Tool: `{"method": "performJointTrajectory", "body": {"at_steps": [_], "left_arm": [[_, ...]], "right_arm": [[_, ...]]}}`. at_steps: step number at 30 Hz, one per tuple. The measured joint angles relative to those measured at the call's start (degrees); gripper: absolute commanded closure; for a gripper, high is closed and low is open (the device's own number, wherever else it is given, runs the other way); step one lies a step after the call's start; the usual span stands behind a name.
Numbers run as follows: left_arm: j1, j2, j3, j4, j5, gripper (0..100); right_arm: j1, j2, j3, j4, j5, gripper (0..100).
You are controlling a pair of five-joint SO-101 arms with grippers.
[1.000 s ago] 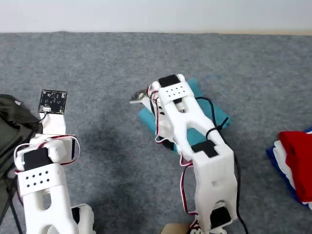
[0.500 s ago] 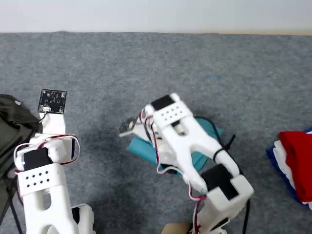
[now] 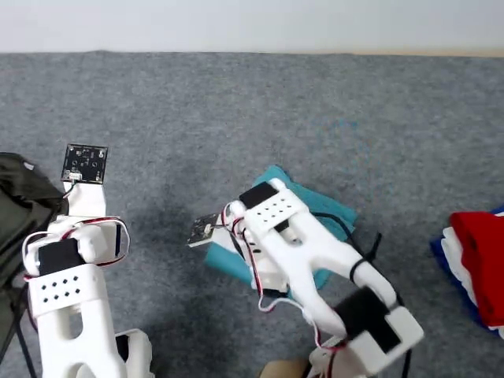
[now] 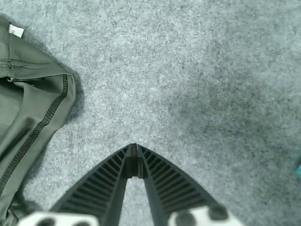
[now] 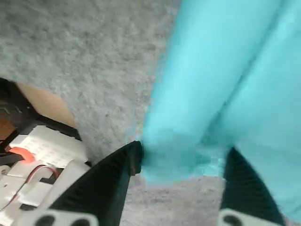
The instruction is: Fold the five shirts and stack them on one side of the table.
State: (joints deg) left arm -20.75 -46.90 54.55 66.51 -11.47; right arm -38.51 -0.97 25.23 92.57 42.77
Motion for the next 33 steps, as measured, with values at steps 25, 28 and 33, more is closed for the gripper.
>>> {"method": "performJointTrajectory", "body": {"at_steps": [25, 28, 33], "left_arm": [[0.0, 0.0, 0.0, 4.13, 0.0, 100], [0.0, 0.0, 0.0, 5.01, 0.0, 100], [0.0, 0.0, 0.0, 7.38, 0.0, 100]], "right_arm": [[4.66, -24.97, -9.05, 7.56, -37.36, 90.3], [7.12, -27.08, -13.98, 7.56, -42.2, 94.2], [8.0, -31.21, -15.74, 7.3, -47.21, 96.8]]}}
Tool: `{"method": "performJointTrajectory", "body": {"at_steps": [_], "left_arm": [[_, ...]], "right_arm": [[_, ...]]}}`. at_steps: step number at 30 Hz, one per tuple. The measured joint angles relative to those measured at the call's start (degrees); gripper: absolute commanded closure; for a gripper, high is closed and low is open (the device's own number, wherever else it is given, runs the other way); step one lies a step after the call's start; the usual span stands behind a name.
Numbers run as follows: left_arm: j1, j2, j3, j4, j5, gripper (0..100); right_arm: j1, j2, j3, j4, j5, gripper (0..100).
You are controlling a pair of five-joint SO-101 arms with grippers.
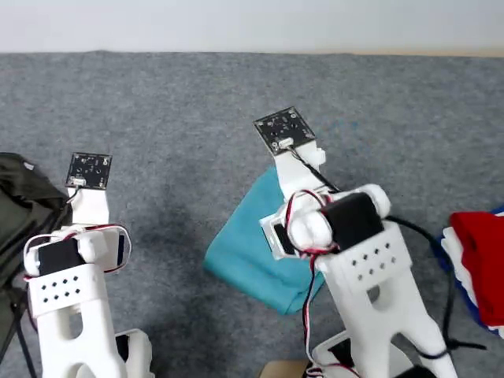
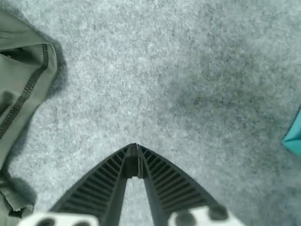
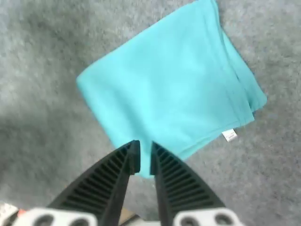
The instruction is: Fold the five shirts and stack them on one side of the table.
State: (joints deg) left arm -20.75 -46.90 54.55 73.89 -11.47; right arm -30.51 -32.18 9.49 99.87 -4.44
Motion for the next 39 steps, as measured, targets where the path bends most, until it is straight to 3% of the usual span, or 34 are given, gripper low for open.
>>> {"method": "performJointTrajectory", "body": {"at_steps": [4, 10, 12, 15, 19, 21, 27, 39], "left_arm": [[-0.7, 0.0, 0.0, 0.44, 0.0, 100], [-6.77, 0.0, 0.0, -2.2, 0.44, 100], [-8.26, 0.0, 0.0, -2.64, 1.14, 100], [-9.14, 0.0, 0.0, -2.64, 1.32, 100], [-9.32, 0.0, 0.0, -2.64, 1.58, 100], [-9.32, 0.0, 0.0, -2.64, 1.58, 100], [-9.32, 0.0, 0.0, -2.64, 1.58, 100], [-9.32, 0.0, 2.73, -2.64, 1.58, 100]], "right_arm": [[0.62, -2.9, 3.25, -3.96, -6.86, 96.9], [0.35, -3.69, 15.21, -10.11, -28.92, 97.2], [-0.7, -3.69, 17.85, -13.19, -32.62, 97.1], [-1.32, -3.69, 20.48, -18.9, -34.2, 89.0], [-1.41, -3.69, 24.09, -25.23, -36.13, 60.1], [-1.41, -3.69, 26.9, -28.48, -37.45, 51.1], [-1.41, -0.88, 31.21, -34.81, -39.38, 56.0], [-1.41, 15.12, 26.11, -35.34, -43.34, 56.0]]}}
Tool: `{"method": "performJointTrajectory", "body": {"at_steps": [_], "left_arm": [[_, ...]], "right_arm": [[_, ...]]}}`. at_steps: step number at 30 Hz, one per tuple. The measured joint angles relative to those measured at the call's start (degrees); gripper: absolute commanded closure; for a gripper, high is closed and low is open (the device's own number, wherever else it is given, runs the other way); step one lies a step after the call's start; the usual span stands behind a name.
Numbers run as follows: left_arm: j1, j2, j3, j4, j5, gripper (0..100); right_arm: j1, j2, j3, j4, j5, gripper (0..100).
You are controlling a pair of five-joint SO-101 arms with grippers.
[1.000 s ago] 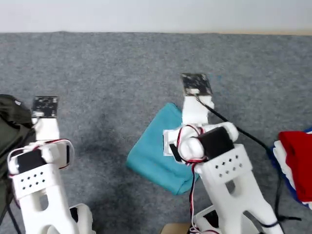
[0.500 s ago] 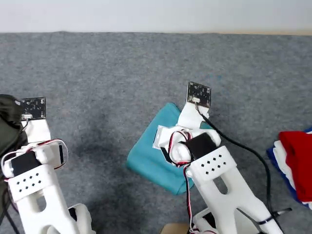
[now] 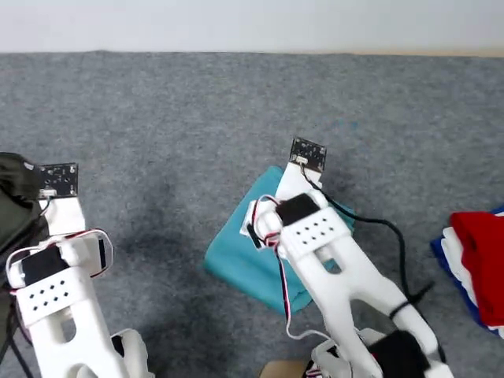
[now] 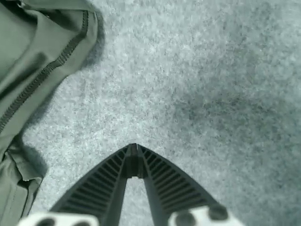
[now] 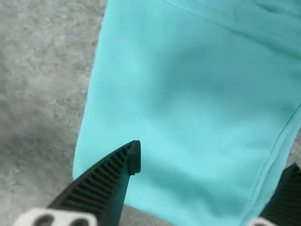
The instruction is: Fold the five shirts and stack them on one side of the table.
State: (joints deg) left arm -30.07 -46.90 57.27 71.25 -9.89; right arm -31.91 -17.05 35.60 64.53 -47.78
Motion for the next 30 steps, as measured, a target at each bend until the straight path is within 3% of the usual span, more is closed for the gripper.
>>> {"method": "performJointTrajectory", "body": {"at_steps": [19, 30], "left_arm": [[0.0, 0.0, 0.0, 0.0, 0.0, 100], [0.0, 0.0, 0.0, 0.0, 0.0, 100]], "right_arm": [[4.31, 13.01, -1.14, 0.09, -0.35, 55.0], [5.8, 25.58, -9.67, -0.53, -0.35, 55.3]]}}
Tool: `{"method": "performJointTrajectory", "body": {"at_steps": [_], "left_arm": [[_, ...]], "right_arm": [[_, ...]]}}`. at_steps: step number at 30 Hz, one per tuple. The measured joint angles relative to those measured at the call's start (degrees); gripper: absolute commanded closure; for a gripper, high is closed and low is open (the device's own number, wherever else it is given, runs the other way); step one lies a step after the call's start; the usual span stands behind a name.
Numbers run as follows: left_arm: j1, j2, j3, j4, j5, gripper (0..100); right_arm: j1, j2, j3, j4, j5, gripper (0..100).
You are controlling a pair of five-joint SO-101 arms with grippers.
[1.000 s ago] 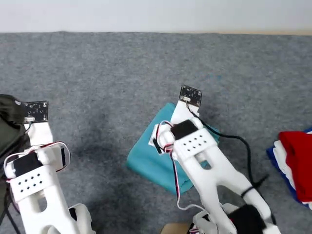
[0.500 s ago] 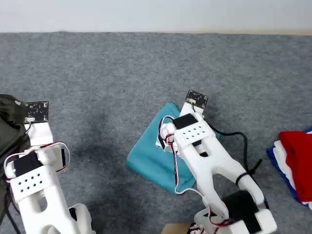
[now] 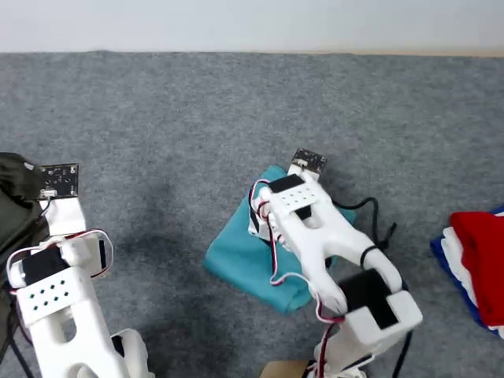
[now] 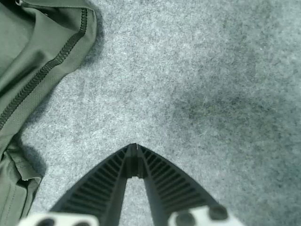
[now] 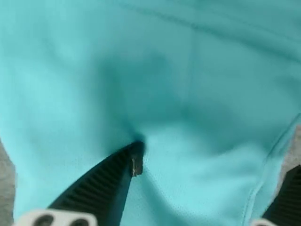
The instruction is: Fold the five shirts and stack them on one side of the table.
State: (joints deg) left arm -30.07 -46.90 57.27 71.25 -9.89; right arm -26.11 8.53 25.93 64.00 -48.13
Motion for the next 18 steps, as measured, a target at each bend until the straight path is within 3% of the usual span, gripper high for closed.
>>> {"method": "performJointTrajectory", "body": {"at_steps": [5, 13, 18], "left_arm": [[0.0, 0.0, 0.0, 0.0, 0.0, 100], [0.0, 0.0, 0.0, 0.0, 0.0, 100], [0.0, 0.0, 0.0, 0.0, 0.0, 100]], "right_arm": [[0.79, 3.52, -2.46, 0.09, 0.0, 62.3], [1.32, 4.04, -2.64, 0.09, 0.0, 98.9], [4.22, 3.96, -2.29, 0.44, 1.67, 99.2]]}}
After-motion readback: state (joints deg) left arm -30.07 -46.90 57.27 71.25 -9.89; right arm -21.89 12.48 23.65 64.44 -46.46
